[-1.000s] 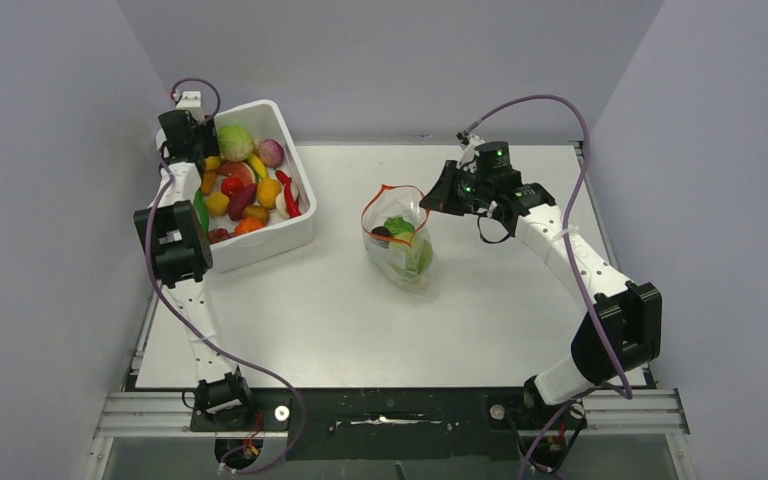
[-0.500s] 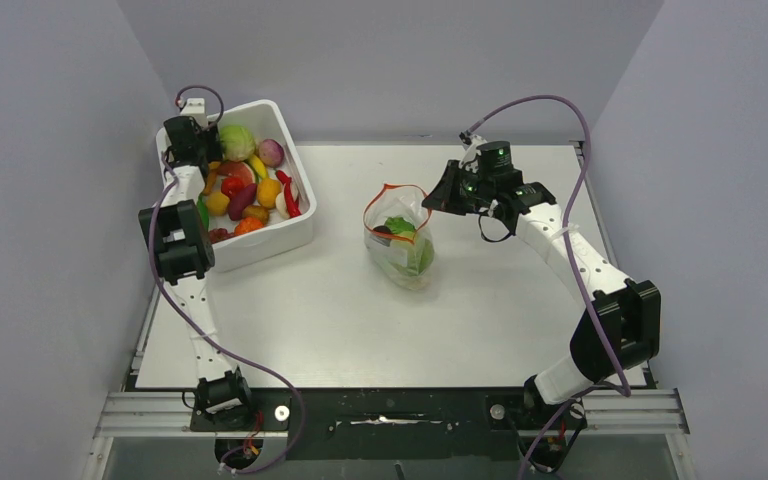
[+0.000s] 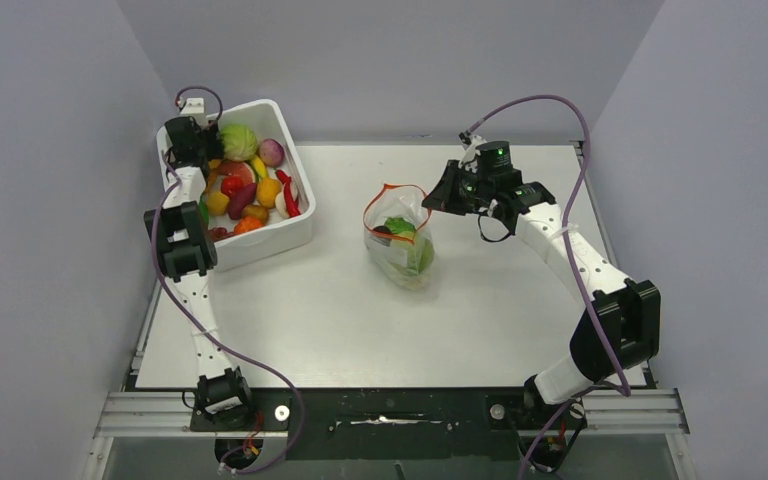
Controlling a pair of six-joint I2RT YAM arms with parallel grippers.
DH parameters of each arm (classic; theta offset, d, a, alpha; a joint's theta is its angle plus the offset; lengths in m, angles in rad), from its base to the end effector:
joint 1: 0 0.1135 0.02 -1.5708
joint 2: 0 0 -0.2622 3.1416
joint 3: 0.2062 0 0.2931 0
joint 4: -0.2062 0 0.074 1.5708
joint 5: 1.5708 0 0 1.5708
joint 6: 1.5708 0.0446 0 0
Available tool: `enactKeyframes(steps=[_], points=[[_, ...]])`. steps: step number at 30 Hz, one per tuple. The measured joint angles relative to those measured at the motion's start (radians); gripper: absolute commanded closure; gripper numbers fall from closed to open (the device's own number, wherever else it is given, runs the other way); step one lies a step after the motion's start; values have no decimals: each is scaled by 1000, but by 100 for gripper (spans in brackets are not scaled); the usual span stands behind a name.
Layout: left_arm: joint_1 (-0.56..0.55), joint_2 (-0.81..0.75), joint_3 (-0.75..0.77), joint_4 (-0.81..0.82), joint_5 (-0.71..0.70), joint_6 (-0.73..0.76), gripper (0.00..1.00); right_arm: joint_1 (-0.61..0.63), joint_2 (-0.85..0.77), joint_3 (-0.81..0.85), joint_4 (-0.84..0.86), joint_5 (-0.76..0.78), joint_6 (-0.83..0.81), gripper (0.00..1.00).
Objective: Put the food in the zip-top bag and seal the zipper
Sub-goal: Pick up the fake fruit from the bin.
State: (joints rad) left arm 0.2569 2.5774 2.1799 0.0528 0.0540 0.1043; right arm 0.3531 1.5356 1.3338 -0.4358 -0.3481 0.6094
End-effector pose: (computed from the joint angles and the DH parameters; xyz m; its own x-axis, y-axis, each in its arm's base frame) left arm 0.6205 0.1605 0.1579 -0.3463 0.0165 -0.9380 -0.1694 0.9823 0.0798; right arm 0.3673 0.1516 0.3078 -0.7913 0.2818 -0.5427 -0.1577 0.7634 0.6264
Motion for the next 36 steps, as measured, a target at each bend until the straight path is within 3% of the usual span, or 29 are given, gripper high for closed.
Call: enactKeyframes(steps=[10,36], points=[[-6,6,-3,14,-2,-14,67,0,0,0,0,8,0,100],[-52,-369,-391,-2,-119,-79,72,0,-118,-130,41,6,0,100]])
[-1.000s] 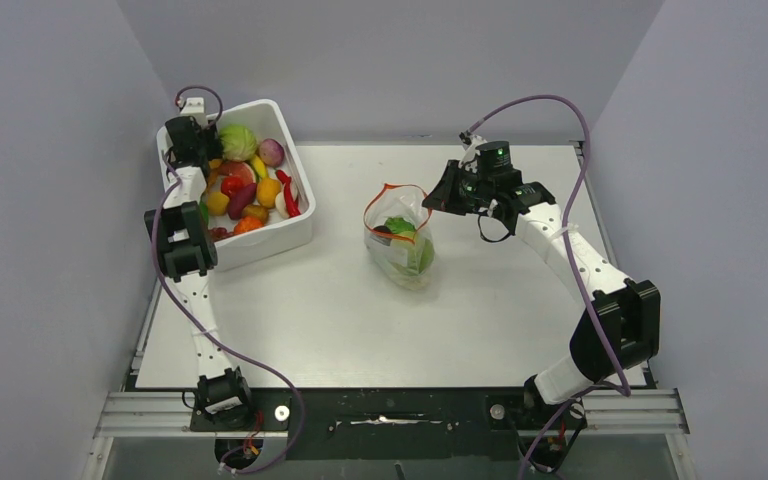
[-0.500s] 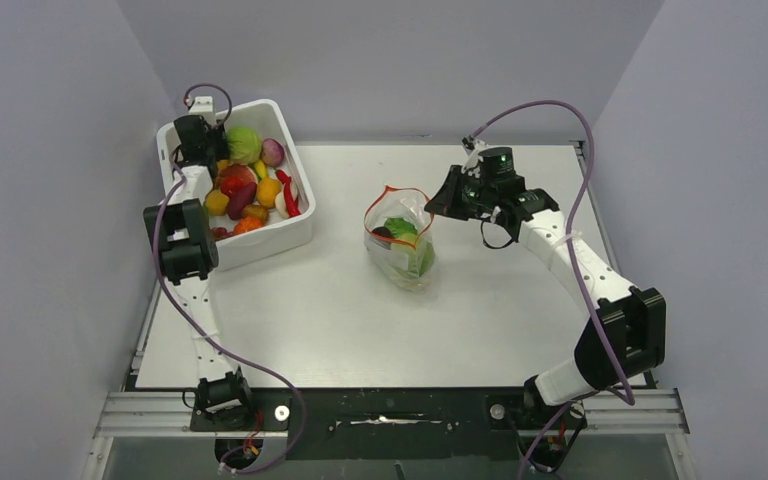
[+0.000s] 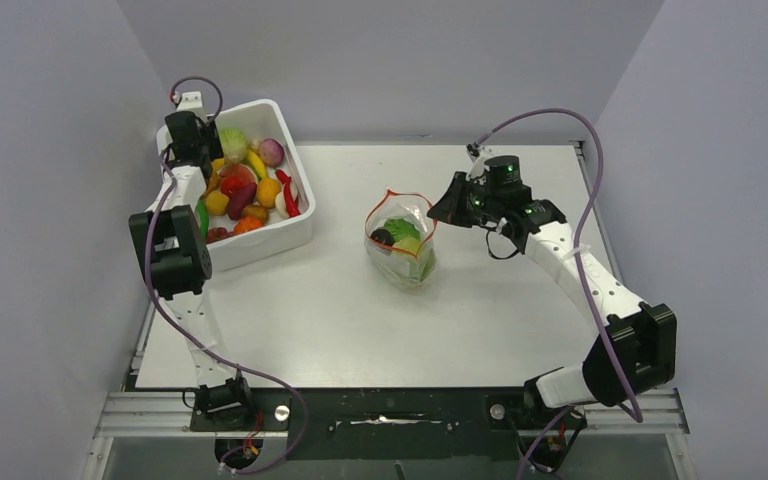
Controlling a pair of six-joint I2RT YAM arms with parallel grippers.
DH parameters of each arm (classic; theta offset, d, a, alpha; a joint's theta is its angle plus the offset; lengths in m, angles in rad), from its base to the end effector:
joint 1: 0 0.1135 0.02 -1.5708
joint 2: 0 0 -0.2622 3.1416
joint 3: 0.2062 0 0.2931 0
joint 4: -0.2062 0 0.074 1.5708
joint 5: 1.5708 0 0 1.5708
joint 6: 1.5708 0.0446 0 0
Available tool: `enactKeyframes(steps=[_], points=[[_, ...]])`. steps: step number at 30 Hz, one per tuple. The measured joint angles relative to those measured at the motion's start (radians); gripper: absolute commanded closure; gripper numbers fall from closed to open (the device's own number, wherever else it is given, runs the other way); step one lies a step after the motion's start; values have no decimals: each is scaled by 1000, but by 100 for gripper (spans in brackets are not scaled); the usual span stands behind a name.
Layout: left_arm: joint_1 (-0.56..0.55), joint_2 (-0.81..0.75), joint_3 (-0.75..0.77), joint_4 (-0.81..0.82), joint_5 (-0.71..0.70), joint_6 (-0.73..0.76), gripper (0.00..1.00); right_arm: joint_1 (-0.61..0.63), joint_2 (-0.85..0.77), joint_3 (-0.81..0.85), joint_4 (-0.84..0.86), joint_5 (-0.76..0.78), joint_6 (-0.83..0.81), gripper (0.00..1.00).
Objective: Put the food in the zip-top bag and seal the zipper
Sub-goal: Pick up the fake fruit from the bin.
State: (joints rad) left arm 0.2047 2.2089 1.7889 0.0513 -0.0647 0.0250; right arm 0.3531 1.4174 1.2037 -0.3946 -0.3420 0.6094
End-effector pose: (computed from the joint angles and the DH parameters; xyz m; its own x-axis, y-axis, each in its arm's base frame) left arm 0.5606 0.1193 0.2192 -0.3593 -0.0491 -0.9319 -0.2530 0.9663 0.0466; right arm 0.3403 0.1414 0.3041 -0.7740 0.2895 -0.5632 -0.1720 0.7599 0.6269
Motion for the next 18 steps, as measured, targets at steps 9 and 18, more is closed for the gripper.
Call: enactKeyframes(steps=[9,18], points=[[-24,-155,-117,-84,-10,-49,72,0,-41,-35,26,-19,20,100],[-77,-355,-259,-158,53,-111,72,10,-68,-74,58,-34,57,100]])
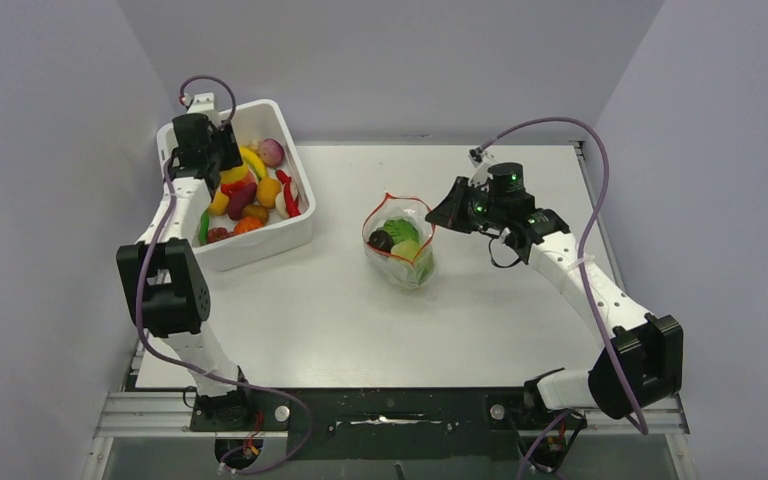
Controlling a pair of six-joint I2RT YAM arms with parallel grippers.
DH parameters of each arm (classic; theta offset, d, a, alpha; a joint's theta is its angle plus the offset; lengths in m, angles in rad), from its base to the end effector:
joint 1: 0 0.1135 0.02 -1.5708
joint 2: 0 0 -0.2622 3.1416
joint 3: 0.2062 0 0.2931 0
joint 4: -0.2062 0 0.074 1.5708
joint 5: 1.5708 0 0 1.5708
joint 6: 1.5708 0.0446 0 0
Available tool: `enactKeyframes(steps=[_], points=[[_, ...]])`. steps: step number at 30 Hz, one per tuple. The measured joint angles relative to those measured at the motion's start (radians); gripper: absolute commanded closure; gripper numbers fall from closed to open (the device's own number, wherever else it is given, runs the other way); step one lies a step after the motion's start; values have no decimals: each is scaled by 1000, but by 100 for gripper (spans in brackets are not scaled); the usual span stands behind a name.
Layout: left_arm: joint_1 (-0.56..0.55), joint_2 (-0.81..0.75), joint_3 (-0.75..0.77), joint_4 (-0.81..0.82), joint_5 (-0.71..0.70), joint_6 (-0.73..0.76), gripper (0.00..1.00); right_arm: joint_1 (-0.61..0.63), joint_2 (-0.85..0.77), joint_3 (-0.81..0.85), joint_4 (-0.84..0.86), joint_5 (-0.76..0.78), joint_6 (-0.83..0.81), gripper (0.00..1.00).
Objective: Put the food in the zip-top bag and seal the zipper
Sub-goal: Pick up the fake fruit from the bin.
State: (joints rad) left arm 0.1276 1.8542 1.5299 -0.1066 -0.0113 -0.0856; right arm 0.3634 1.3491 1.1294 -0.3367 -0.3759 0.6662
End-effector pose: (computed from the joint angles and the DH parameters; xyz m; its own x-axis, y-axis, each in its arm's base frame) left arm 0.4881 0.0631 0.2812 -0.4010 -0.1376 -0.9057 -0.1723 0.9823 -0.0730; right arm 0.3246 0.1409 0.3043 -0.7725 0.3213 -0.5478 -0.1839 0.7124 0.6772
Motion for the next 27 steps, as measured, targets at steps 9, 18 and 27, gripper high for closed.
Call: enactKeyframes(steps=[9,18,27], points=[[-115,-224,-196,-19,139,-46,72,26,-23,-11,-7,2,-17,100],[-184,-468,-394,5,280,-126,72,60,-36,-1,-34,21,-61,100],[-201,-676,-541,71,473,-216,72,94,-36,9,-36,26,-81,100]])
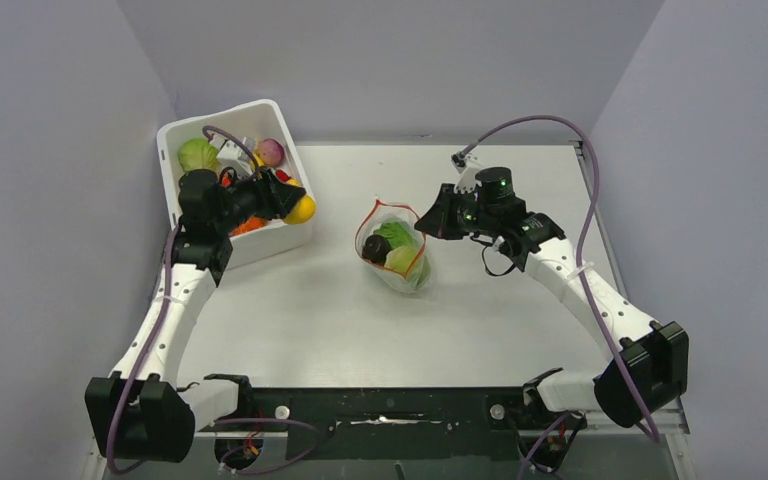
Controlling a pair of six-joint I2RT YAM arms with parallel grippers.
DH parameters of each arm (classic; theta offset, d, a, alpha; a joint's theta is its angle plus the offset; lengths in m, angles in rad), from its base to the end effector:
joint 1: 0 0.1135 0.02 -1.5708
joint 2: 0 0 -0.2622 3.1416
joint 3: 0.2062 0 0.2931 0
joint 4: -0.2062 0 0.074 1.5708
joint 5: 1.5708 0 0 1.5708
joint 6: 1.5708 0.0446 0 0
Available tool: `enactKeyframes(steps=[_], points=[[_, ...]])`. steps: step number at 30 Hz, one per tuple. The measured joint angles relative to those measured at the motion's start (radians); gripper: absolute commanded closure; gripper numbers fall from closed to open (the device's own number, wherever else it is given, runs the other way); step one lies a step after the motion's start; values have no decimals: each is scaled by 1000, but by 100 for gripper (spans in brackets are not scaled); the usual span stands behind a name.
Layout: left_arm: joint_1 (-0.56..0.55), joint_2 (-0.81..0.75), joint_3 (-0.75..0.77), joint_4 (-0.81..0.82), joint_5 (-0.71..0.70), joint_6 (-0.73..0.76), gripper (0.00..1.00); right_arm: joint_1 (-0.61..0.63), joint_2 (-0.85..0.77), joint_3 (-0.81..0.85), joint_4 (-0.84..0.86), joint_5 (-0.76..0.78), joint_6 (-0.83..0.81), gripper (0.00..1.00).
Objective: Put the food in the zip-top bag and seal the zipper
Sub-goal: Place the fake fruit in the zipper food storage bag.
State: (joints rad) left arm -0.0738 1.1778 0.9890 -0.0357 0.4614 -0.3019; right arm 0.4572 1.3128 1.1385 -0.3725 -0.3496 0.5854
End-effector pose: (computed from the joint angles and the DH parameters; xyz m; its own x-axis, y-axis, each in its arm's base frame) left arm 0.3214 -0.0437 0.3354 -0.3603 -0.2403 -0.9013 0.4103 0.8269 -0.3845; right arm 0.3029 0.1660 0.3161 -0.7631 0.2031 -0.6136 -0.3067 0.7218 0.6204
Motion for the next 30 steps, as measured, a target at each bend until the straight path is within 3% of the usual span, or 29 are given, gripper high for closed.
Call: enactKeyframes(steps=[13,30], points=[[-130,-50,-47,166,195,-135,71,30,0,18,-4,8,-2,100],[-409,55,-42,287,137,-138,72,50,1,21,-4,15,17,100]])
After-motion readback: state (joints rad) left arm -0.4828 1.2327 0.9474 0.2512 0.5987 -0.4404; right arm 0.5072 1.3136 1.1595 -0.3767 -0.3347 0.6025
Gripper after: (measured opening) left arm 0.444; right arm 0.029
